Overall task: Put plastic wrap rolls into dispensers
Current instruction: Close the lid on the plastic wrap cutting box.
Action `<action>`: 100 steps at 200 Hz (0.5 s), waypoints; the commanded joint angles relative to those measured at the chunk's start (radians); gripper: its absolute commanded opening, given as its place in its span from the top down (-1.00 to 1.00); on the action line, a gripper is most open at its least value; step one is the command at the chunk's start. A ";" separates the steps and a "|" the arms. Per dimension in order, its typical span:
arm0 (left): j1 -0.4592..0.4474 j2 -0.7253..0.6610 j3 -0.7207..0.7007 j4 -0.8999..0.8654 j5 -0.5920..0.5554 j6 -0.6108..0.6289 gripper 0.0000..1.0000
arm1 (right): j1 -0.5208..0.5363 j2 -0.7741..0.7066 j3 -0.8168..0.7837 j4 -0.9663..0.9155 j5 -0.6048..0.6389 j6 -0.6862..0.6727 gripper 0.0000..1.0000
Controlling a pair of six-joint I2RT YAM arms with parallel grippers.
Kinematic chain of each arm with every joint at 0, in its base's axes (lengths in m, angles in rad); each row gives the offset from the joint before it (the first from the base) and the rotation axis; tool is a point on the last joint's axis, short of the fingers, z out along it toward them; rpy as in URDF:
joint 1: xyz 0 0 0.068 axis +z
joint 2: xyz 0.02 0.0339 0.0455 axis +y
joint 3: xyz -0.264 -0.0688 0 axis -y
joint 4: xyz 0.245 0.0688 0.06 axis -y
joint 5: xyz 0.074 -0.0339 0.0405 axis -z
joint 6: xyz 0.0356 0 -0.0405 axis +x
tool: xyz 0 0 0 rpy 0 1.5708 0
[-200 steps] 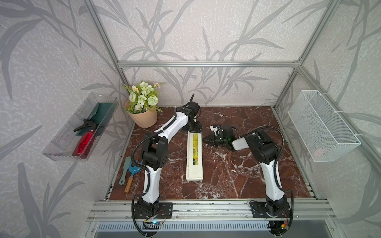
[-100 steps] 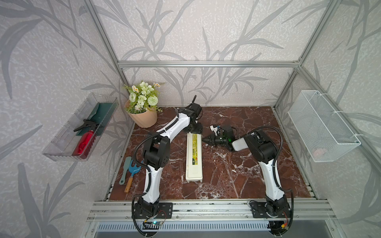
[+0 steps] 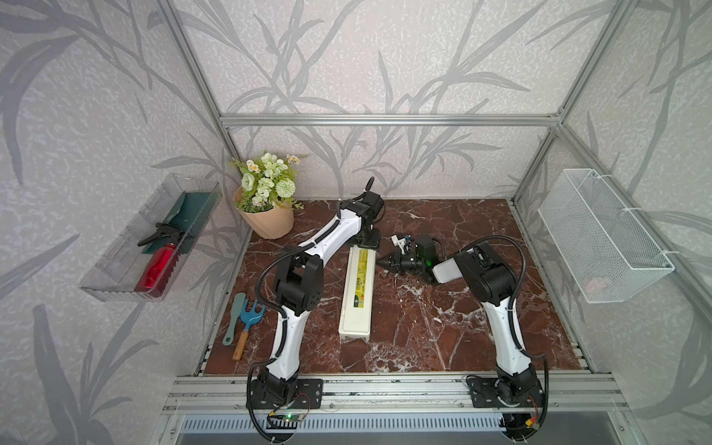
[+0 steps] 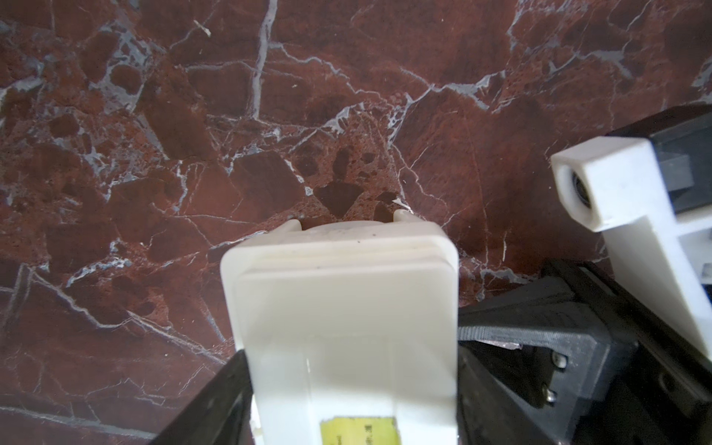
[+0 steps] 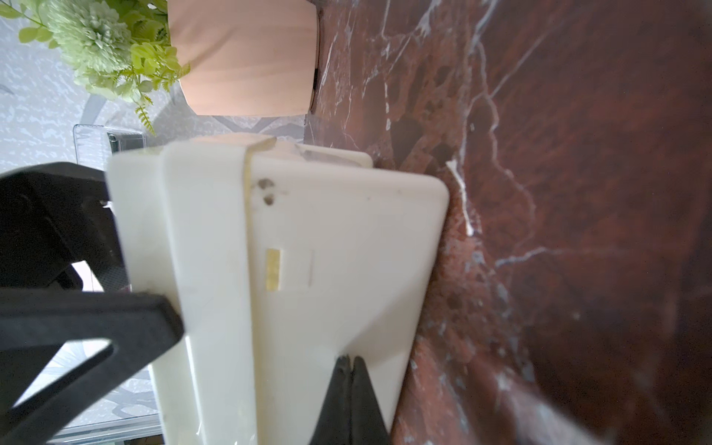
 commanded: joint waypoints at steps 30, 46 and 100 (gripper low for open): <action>-0.009 0.080 -0.012 -0.089 -0.058 0.033 0.68 | 0.011 0.045 0.010 0.131 -0.008 0.063 1.00; -0.010 0.092 -0.014 -0.087 -0.045 0.032 0.77 | 0.013 0.050 0.019 0.137 -0.005 0.073 1.00; -0.009 0.123 -0.022 -0.087 -0.027 0.030 1.00 | 0.018 0.075 0.047 0.169 0.008 0.093 1.00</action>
